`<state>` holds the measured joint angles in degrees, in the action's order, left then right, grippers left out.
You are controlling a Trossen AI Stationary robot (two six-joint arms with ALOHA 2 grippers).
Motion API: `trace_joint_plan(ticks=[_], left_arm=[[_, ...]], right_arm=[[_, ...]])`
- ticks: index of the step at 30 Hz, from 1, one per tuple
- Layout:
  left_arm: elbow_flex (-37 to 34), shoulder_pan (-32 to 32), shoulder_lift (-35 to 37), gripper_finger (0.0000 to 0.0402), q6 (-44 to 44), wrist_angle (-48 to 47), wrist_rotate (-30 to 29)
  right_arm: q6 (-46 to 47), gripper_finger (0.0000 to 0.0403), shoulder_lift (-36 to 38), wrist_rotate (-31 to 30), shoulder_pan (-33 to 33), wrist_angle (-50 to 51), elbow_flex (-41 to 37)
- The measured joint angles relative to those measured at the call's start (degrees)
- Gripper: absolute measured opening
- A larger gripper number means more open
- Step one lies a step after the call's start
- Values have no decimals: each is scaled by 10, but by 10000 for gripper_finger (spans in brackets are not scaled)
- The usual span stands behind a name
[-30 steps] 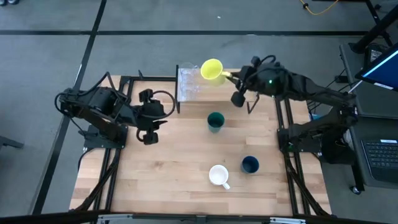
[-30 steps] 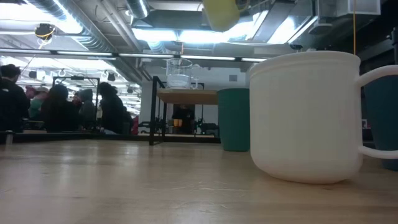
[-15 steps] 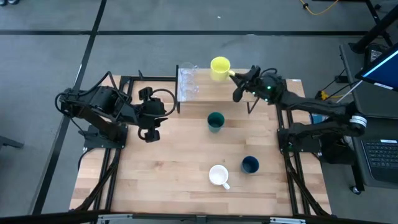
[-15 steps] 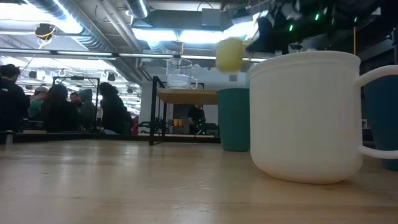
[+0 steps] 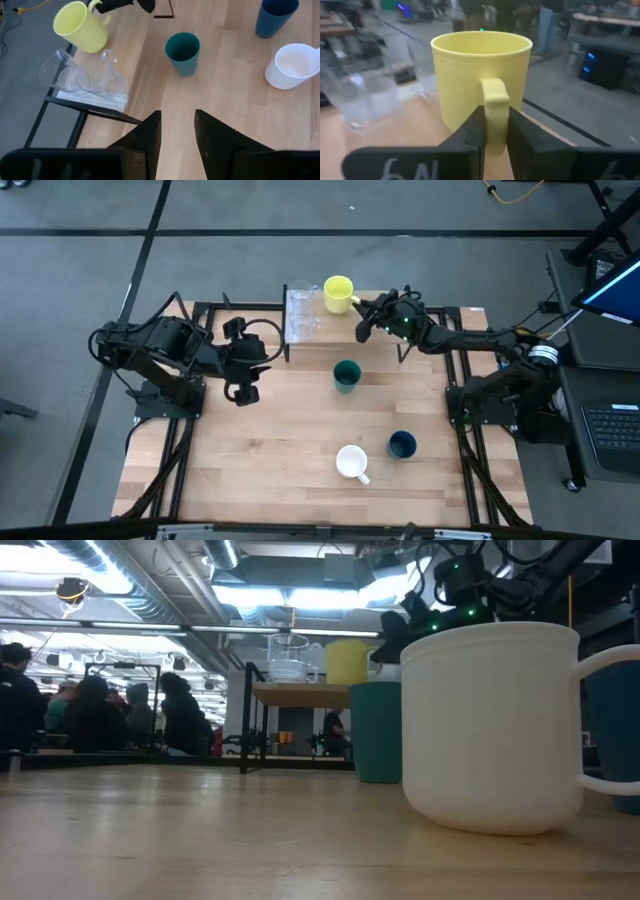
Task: Stack small to large cups/mugs on shelf
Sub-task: Put the yellow mug on the shelf
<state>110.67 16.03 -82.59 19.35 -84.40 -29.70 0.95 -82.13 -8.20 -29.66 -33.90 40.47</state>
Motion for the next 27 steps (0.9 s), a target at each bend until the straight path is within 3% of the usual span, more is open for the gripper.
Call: trace_joint_plan(ticks=[6, 17, 27], left_arm=[[0, 0, 0, 112, 0, 0, 0], [0, 0, 0, 111, 0, 0, -1], [0, 0, 0, 111, 0, 1, -1]], right_arm=[[-35, 53, -4, 97, -30, -6, 1], [-57, 53, -9, 209, -90, 0, 1], [-42, 53, -56, 217, -106, -47, 2]])
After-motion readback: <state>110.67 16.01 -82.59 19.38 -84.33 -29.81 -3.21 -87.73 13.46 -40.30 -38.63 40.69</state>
